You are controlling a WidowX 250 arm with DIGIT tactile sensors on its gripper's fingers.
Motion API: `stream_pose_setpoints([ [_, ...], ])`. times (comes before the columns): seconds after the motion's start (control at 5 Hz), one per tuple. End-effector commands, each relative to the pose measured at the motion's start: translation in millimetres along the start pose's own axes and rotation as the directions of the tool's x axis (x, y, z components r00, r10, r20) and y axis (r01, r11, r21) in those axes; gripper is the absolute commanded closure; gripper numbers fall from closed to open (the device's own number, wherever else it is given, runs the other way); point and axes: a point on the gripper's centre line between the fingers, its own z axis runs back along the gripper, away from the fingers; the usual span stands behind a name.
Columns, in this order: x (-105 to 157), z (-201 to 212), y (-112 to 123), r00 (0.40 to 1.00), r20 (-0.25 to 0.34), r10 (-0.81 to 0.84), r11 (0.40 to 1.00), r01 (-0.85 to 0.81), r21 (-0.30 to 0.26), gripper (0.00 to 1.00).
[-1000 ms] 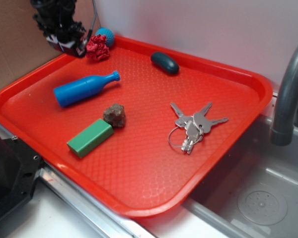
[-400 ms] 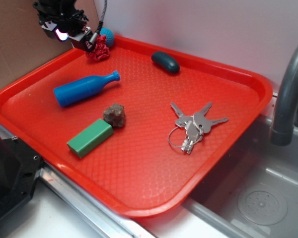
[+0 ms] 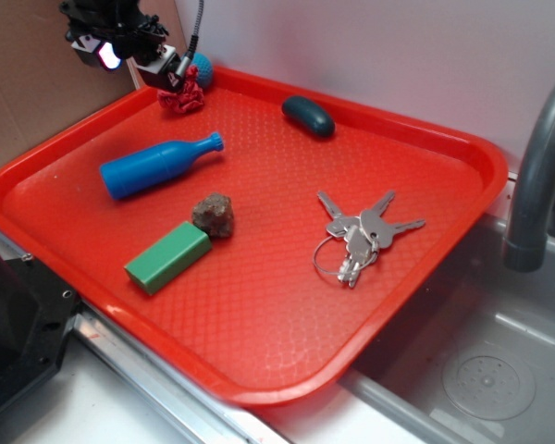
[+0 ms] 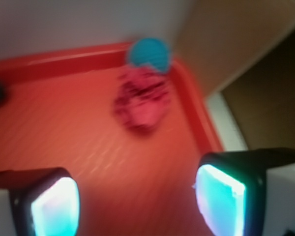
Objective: Grab the red paper.
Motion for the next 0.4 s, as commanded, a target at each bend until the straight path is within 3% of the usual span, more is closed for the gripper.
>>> stream_pose_setpoints([
  [0.0, 47, -30, 9, 0.996, 0.073, -0.05, 0.999, 0.051, -0.009, 0.0],
  [0.2, 61, -56, 0, 0.994, 0.059, -0.096, 0.994, 0.099, -0.051, 0.0],
])
